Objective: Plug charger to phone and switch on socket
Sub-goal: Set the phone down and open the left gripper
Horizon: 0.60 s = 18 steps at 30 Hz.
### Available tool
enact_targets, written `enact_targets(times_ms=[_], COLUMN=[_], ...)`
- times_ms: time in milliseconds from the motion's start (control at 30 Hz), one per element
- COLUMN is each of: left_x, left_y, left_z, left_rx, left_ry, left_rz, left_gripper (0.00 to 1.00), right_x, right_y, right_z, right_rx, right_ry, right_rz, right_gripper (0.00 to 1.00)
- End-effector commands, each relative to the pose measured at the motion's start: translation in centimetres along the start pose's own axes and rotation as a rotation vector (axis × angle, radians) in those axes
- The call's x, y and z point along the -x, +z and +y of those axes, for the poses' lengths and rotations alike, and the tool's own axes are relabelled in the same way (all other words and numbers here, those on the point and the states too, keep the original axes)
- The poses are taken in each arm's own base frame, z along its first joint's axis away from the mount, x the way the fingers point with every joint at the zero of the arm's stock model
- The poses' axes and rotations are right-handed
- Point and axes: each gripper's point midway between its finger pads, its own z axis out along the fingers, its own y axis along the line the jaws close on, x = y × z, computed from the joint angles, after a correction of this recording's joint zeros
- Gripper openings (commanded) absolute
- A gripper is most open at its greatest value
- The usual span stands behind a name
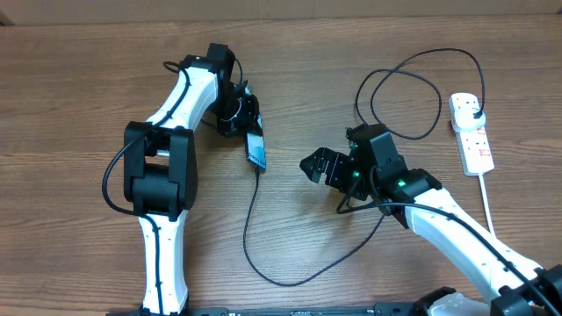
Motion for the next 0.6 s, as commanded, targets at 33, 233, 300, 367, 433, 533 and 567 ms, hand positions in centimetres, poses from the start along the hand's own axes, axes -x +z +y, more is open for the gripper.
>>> enact_targets(times_ms=[33, 233, 300, 367, 433, 533, 567], left_x=[0.19, 0.15, 0.15, 0.15, 0.15, 0.17, 0.17], left_y=[0.24, 0.27, 0.27, 0.27, 0.27, 0.27, 0.27], left_z=[0.81, 0.81, 0.81, 0.81, 0.82, 0.88, 0.87], left_rx=[0.07, 0.074, 0.074, 0.074, 0.074, 0.077, 0.077], left_ry=[-0.018, -0.017, -0.017, -0.017, -0.017, -0.016, -0.016], left_rz=[-0.014, -0.013, -0.013, -0.013, -0.013, -0.014, -0.015], left_gripper=[0.05, 0.07, 0.1, 0.12, 0.13, 0.15, 0.16], right_x=[0.25, 0.25, 0.24, 0.24, 0.24, 0.24, 0.24], right_y=[0.15, 0.15, 0.15, 0.15, 0.15, 0.15, 0.15], right_z=[-0.24, -0.24, -0.25, -0.25, -0.25, -0.25, -0.25], right_rx=[-0.01, -0.01, -0.01, -0.01, -0.01, -0.01, -0.01], right_ry=[-0.007, -0.007, -0.007, -0.007, -0.007, -0.007, -0.007], right_rz=[-0.01, -0.01, -0.01, -0.01, -0.01, -0.01, -0.01], right_gripper=[1.0, 1.0, 1.0, 1.0, 1.0, 1.0, 1.0])
